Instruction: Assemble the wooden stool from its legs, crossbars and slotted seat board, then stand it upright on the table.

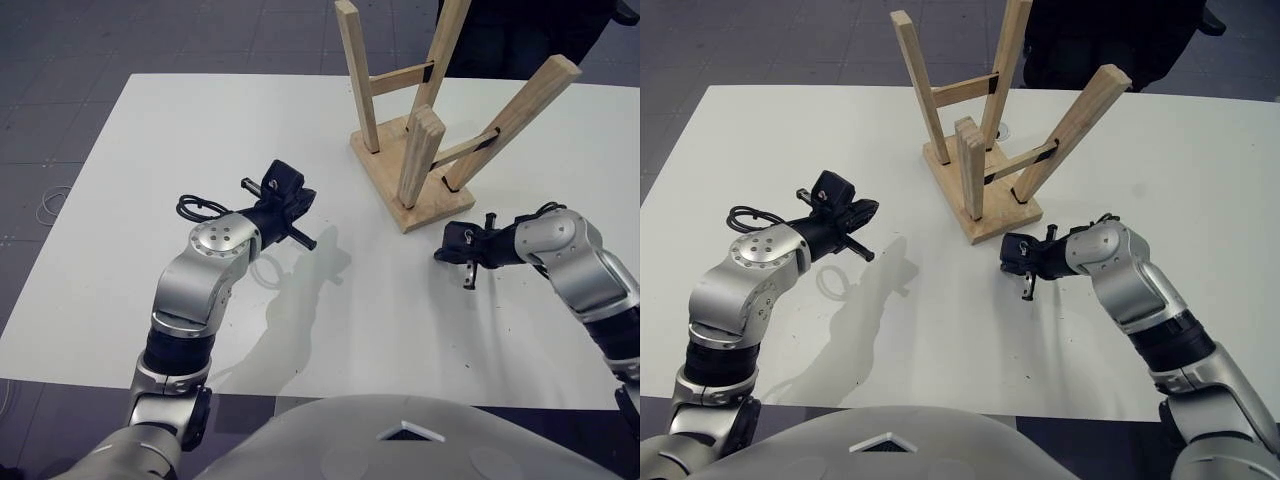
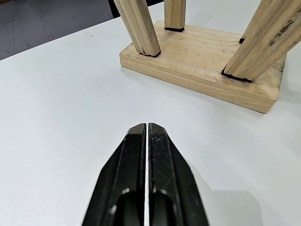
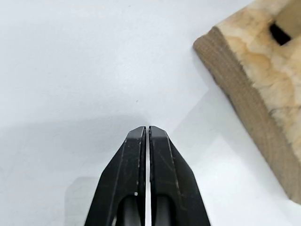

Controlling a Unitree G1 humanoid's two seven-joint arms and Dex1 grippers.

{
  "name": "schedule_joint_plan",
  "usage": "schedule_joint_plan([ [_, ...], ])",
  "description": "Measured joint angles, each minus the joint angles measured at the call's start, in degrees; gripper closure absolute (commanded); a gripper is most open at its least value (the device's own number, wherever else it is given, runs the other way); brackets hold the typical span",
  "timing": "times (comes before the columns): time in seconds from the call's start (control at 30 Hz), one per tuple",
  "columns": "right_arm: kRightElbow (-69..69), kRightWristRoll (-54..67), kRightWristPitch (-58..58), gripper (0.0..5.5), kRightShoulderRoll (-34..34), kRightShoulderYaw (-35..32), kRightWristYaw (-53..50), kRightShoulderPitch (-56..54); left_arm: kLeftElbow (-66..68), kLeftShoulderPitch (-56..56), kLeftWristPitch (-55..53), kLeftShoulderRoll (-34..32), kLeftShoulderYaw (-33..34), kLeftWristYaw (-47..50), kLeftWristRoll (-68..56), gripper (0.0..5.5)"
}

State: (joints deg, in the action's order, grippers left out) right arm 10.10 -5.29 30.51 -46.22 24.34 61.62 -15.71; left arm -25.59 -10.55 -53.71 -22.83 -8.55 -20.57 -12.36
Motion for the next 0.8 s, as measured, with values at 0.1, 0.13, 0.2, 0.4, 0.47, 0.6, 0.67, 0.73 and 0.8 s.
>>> schedule_joint_plan([
  [0.1, 0.0, 1.5, 4.2, 5.38, 0.4, -4.3, -2.3, 0.8, 0.1, 0.0, 0.0, 0.1, -0.2, 0.1, 0.0, 5.40],
  [0.13, 0.3, 2.7, 6.0, 5.38, 1.3, -6.4, -3.7, 0.8, 0.3, 0.0, 0.2, 0.2, -0.2, 0.1, 0.1, 5.40],
  [0.2, 1.2, 5.6, 9.7, 5.38, 4.9, -11.8, -7.5, -0.3, 1.1, 0.0, 0.5, 0.3, -0.2, 0.2, 0.2, 5.40],
  [0.4, -0.3, 11.9, 12.4, 4.86, 9.0, -21.7, -12.9, -1.5, 1.4, 0.0, 0.7, 0.8, 0.0, 1.0, 0.2, 5.40],
  [0.47, -4.4, 12.0, 9.9, 4.58, 9.1, -22.2, -14.4, -1.2, 1.5, 0.0, 0.7, 0.9, 0.0, 1.0, 0.2, 5.40],
  [0.6, -11.5, 12.2, 6.3, 3.83, 10.0, -23.6, -17.2, -1.9, 1.4, 0.0, 0.7, 1.0, 0.0, 1.0, 0.2, 5.40],
  [0.67, -13.5, 12.6, 6.0, 3.78, 11.5, -24.5, -19.1, -3.1, 1.4, 0.2, 0.7, 1.0, -0.1, 1.1, 0.2, 5.40],
  [0.73, -14.0, 13.6, 6.8, 3.78, 13.5, -25.1, -20.7, -3.9, 1.3, 0.6, 0.7, 1.0, -0.1, 1.1, 0.2, 5.40],
  [0.8, -13.3, 14.4, 7.9, 3.78, 14.3, -24.8, -21.0, -3.7, 1.3, 0.7, 0.7, 1.0, -0.1, 1.1, 0.2, 5.40],
])
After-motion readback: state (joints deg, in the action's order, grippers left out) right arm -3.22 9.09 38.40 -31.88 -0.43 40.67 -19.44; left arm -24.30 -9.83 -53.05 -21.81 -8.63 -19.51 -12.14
